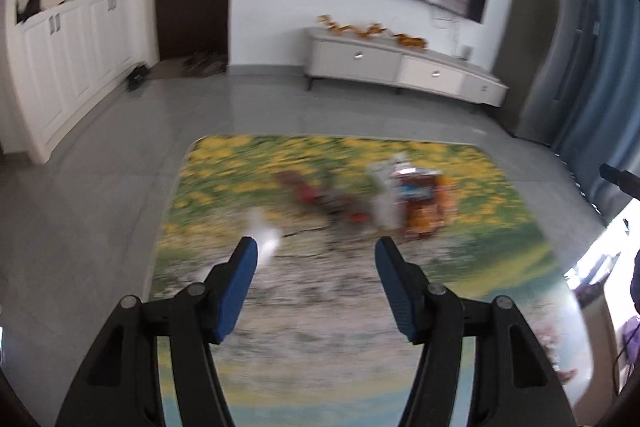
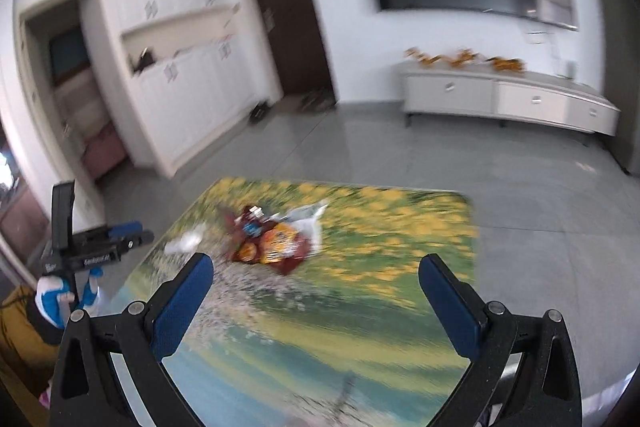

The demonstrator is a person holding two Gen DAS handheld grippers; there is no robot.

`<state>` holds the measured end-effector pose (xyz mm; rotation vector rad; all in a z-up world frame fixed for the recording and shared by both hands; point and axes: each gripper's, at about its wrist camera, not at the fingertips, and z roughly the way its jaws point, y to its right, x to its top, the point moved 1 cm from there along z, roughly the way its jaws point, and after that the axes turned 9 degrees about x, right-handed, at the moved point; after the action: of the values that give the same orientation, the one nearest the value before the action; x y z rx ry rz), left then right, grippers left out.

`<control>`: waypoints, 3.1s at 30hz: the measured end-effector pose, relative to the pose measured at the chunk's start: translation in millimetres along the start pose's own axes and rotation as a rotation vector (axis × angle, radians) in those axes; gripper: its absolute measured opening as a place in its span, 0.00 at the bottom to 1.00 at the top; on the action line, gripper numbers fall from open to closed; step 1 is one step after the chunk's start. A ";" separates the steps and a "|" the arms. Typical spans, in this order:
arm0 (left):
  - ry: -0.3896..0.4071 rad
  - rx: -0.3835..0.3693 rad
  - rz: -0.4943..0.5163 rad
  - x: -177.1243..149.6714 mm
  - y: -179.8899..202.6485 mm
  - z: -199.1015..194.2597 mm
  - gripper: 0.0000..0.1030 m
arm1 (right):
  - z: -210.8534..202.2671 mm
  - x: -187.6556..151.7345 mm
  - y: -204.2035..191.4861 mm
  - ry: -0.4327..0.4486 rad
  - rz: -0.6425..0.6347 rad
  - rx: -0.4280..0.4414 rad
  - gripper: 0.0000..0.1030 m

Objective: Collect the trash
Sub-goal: 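Move both open tools back toward the remaining trash on the table, then grasp the clear plastic bag with the left tool while the right tool grasps the brown foil snack bag, then carry both bags over the white bin and open both tools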

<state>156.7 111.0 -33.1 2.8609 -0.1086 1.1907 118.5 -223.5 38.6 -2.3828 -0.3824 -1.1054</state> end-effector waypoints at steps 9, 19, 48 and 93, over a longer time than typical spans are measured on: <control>-0.063 0.012 0.044 -5.8 -26.1 63.2 0.58 | 152.5 12.1 -32.7 -0.257 -0.211 -0.010 1.00; -0.125 -0.018 0.079 -11.7 -25.4 104.0 0.57 | 218.3 -1.3 -38.2 -0.369 -0.315 -0.010 0.89; 0.008 -0.073 -0.045 -11.9 -31.7 -13.8 0.23 | 57.6 8.7 -92.5 -0.142 -0.281 0.141 0.08; -0.336 -0.459 0.561 -65.5 522.0 17.1 0.26 | -139.0 -267.6 298.6 0.018 0.650 -0.268 0.12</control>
<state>80.8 -407.2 -86.0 2.6344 -1.0942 0.5876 -8.8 -562.8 -182.2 -2.4344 0.5507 -0.8983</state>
